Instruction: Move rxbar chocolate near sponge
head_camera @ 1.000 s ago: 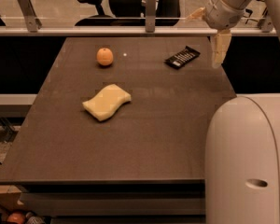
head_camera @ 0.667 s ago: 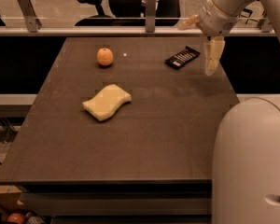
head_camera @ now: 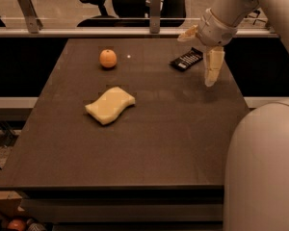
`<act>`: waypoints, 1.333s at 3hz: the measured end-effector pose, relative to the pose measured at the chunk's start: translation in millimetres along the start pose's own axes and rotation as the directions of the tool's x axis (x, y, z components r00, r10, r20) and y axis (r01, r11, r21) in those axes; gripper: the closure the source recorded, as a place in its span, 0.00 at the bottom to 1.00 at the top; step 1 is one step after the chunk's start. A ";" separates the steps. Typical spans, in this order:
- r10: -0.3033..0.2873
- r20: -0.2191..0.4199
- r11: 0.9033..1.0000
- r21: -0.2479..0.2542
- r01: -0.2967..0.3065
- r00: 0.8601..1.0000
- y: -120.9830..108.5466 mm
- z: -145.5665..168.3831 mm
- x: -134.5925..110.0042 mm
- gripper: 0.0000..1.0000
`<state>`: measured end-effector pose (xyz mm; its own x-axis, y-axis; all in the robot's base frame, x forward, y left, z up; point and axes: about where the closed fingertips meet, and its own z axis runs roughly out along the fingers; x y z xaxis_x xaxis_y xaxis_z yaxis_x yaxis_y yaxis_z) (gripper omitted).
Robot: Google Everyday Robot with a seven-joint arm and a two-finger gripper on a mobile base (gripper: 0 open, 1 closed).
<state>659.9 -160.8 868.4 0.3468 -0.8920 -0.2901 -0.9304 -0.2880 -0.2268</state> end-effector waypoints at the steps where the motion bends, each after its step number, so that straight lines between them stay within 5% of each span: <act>1: 0.017 -0.049 0.999 -0.036 -0.018 0.999 -8.5 1.9 9.4 0.00; 4: 0.048 -0.147 0.994 -0.091 -0.062 0.988 -38.6 28.3 34.3 0.00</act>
Offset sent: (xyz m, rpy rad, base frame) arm 0.0329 -0.0292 0.0036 -0.2105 0.1533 -0.0425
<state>711.1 -170.4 840.9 0.2801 -0.9464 -0.1607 -0.9571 -0.2624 -0.1232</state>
